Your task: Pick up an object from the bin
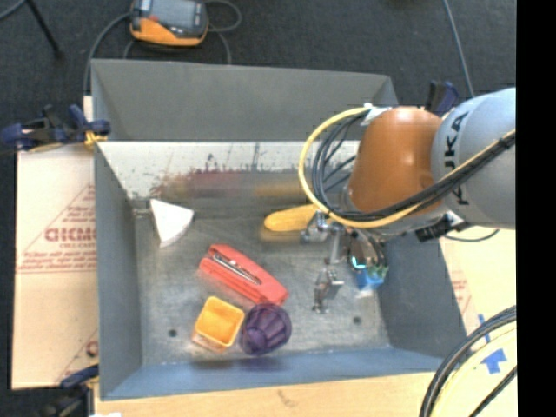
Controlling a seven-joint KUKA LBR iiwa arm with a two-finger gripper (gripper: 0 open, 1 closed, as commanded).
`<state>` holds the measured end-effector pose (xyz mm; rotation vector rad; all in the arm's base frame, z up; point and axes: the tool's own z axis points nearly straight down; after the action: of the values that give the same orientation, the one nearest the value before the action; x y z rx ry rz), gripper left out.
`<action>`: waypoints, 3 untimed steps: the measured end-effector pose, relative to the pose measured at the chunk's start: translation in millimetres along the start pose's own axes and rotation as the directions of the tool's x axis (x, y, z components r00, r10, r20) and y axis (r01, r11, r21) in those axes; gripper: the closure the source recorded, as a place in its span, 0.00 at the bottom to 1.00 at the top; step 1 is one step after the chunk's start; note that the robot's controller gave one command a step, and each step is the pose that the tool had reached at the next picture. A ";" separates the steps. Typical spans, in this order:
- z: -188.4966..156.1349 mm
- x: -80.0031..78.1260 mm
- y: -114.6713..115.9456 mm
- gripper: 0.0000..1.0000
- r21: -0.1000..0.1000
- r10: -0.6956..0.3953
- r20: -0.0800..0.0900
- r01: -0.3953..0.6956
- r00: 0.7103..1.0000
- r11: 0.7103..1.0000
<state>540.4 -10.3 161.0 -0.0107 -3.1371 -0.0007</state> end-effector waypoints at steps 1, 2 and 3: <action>-4.2 -1.0 -0.1 0.00 0.000 0.000 0.006 0.000 1.000 1.000; 32.8 -7.3 10.9 0.00 -0.001 0.053 0.015 -0.053 0.998 0.999; 77.4 -4.7 44.8 0.00 0.003 0.097 0.001 -0.097 0.995 0.995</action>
Offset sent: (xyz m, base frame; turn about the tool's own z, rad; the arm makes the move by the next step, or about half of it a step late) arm 0.0088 0.0284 -0.0910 0.1312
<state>545.1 34.5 83.6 -0.1633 -3.1338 0.0038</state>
